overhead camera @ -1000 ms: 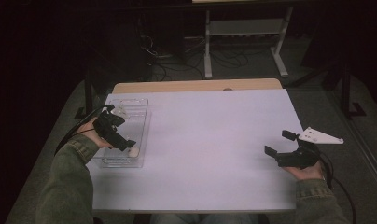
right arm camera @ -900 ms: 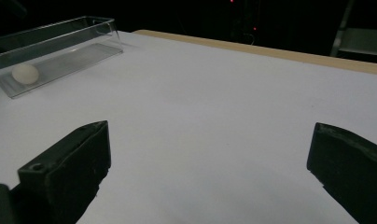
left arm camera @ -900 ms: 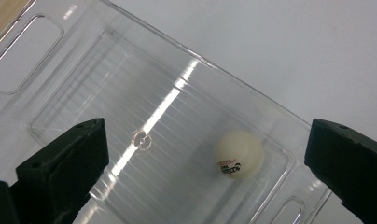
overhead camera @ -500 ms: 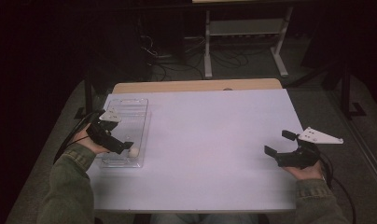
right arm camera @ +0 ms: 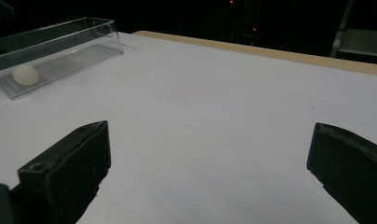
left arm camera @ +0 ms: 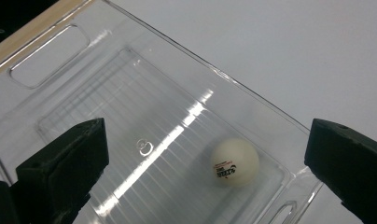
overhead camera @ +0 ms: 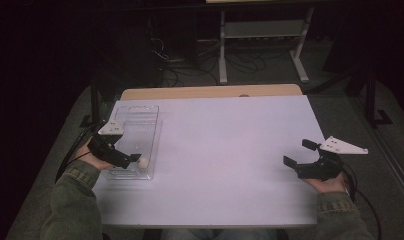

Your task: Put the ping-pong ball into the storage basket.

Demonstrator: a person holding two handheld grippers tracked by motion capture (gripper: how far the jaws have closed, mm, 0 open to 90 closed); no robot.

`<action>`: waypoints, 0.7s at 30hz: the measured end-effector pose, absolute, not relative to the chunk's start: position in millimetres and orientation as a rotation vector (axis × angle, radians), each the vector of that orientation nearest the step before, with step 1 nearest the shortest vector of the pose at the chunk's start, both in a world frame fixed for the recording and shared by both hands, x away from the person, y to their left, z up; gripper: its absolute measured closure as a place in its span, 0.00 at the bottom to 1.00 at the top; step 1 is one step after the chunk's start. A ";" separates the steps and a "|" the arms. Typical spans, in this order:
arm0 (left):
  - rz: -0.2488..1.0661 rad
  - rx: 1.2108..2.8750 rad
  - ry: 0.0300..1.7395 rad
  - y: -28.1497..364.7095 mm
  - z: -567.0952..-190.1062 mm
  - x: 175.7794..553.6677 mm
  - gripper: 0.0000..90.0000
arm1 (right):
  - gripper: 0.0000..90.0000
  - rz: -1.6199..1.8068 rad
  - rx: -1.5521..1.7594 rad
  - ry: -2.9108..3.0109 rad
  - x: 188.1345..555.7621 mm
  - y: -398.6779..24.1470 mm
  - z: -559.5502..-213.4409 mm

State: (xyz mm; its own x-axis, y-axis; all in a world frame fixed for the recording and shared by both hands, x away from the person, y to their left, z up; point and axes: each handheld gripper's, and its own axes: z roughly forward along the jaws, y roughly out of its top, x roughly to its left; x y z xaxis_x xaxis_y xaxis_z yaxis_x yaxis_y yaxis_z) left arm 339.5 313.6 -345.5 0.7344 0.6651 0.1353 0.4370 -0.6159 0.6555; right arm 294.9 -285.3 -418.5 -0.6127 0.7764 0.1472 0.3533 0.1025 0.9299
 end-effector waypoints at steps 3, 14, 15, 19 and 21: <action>0.499 2.290 0.844 319.1 -347.0 336.2 0.00 | 0.00 1.517 1.106 2.006 294.9 -285.4 -418.4; 0.506 2.176 0.859 332.6 -352.5 322.1 0.00 | 0.00 1.513 1.105 2.010 295.0 -284.8 -418.6; 0.502 2.166 0.861 333.5 -353.8 320.5 0.00 | 0.00 1.513 1.104 2.011 295.0 -284.8 -418.5; 0.506 2.142 0.855 334.6 -357.3 315.6 0.00 | 0.00 1.514 1.104 2.010 295.1 -285.0 -418.6; 0.504 2.132 0.857 334.5 -359.0 312.8 0.00 | 0.00 1.514 1.104 2.010 295.1 -284.9 -418.6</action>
